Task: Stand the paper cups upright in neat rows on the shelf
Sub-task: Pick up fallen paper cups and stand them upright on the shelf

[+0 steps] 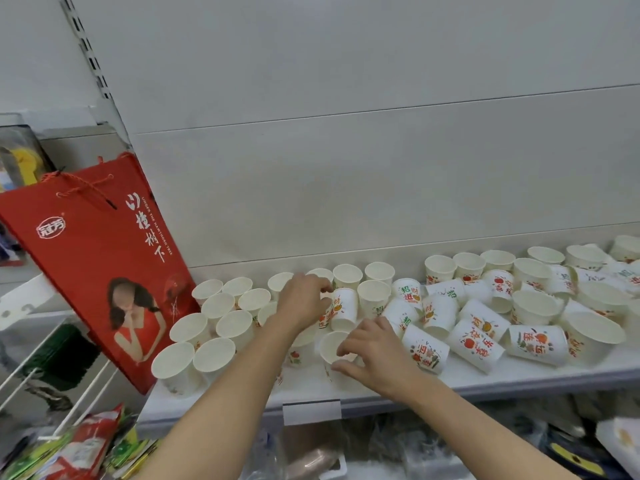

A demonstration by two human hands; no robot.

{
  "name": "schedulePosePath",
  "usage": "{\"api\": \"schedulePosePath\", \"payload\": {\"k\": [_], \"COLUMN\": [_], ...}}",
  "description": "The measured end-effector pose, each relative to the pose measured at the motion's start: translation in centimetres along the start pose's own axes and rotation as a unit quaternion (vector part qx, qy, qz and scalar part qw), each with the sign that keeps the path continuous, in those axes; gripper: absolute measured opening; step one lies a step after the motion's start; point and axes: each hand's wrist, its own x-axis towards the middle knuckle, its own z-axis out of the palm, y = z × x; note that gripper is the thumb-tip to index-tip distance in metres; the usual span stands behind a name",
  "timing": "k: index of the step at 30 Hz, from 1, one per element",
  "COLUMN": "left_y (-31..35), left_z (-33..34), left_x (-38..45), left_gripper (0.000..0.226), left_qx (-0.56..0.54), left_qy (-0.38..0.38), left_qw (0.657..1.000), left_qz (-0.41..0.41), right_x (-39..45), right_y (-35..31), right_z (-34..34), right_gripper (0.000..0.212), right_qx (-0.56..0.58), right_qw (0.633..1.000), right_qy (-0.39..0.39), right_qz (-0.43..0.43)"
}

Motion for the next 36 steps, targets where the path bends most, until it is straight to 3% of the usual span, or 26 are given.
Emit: {"api": "schedulePosePath", "payload": {"k": [7, 10, 12, 14, 19, 26, 31, 33, 36], "left_y": [1.7, 2.0, 2.1, 2.2, 2.2, 3.2, 4.8, 6.1, 7.3], "left_z": [3.2, 3.9, 4.0, 3.8, 2.6, 3.0, 2.4, 2.4, 3.2], "left_x": [5.5, 6.1, 6.3, 6.5, 5.9, 2.6, 1.1, 0.7, 0.3], "left_gripper": [0.047, 0.053, 0.054, 0.05, 0.01, 0.015, 0.026, 0.023, 0.037], "left_qx": [0.136, 0.136, 0.117, 0.096, 0.013, 0.082, 0.035, -0.01, -0.021], "left_qy": [-0.145, -0.17, -0.161, -0.146, -0.143, -0.036, 0.052, 0.006, -0.152], "left_qw": [0.98, 0.976, 0.98, 0.985, 0.989, 0.995, 0.998, 0.999, 0.988], "left_qz": [-0.001, 0.005, 0.008, 0.006, -0.041, -0.035, 0.011, 0.036, 0.032], "right_x": [1.0, 1.4, 2.1, 3.1, 5.9, 7.0, 6.3, 5.5, 4.0], "right_y": [6.2, 9.4, 11.0, 12.4, 13.9, 14.0, 14.7, 15.2, 15.8], "right_z": [-1.5, -1.7, -1.9, -1.7, -1.0, -0.4, -0.6, -0.8, -1.2], "right_gripper": [0.029, 0.02, 0.006, 0.009, 0.017, 0.012, 0.012, 0.008, 0.005], "right_qx": [-0.036, -0.042, -0.032, -0.021, -0.035, -0.031, -0.021, -0.014, -0.01], "right_qw": [0.998, 0.997, 0.996, 0.995, 0.997, 0.999, 1.0, 0.999, 0.997], "right_qy": [0.046, 0.051, 0.06, 0.049, -0.017, -0.039, 0.001, 0.031, 0.053], "right_qz": [0.028, 0.049, 0.064, 0.088, 0.072, 0.008, 0.004, 0.017, 0.055]}}
